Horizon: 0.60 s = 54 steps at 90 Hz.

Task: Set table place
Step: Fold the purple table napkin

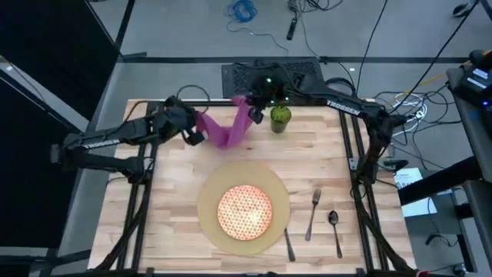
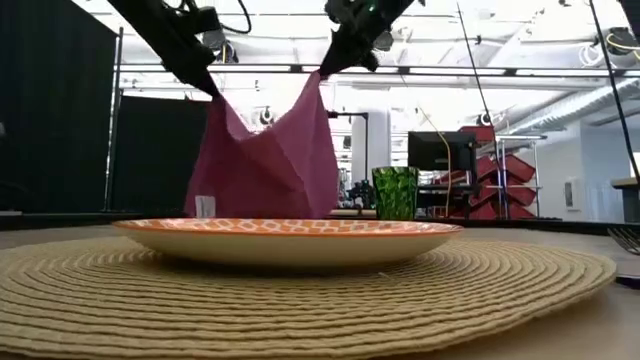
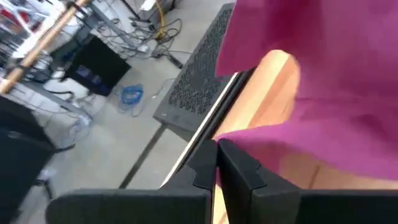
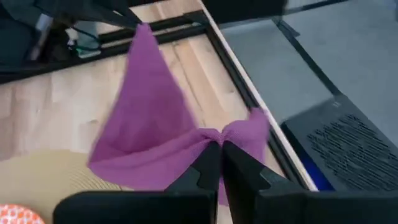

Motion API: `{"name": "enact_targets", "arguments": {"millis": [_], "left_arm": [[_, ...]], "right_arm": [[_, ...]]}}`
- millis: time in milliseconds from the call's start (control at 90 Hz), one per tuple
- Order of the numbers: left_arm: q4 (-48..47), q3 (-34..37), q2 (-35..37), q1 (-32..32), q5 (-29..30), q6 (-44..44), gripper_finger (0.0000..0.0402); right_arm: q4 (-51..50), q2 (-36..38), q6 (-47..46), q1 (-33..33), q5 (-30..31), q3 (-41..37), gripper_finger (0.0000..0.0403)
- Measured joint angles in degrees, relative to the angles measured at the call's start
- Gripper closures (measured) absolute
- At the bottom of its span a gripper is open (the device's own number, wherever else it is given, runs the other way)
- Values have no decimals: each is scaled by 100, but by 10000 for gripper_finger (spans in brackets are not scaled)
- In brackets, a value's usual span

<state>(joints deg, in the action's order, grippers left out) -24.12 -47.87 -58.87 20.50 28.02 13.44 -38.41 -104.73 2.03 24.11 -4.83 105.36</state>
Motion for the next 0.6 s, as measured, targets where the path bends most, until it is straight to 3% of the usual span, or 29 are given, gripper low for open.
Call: {"name": "enact_targets", "arguments": {"millis": [167,356,600], "left_arm": [[584,666,-350,42,-470,-337,402],[839,1586,-463,-280,-567,-906,402],[771,1944,-389,-967,-551,-1507,402]], "right_arm": [[-113,-150,56,-5,-21,-2,403],[-394,-73,82,27,-2,-7,403],[-590,200,38,118,47,-4,403]]}}
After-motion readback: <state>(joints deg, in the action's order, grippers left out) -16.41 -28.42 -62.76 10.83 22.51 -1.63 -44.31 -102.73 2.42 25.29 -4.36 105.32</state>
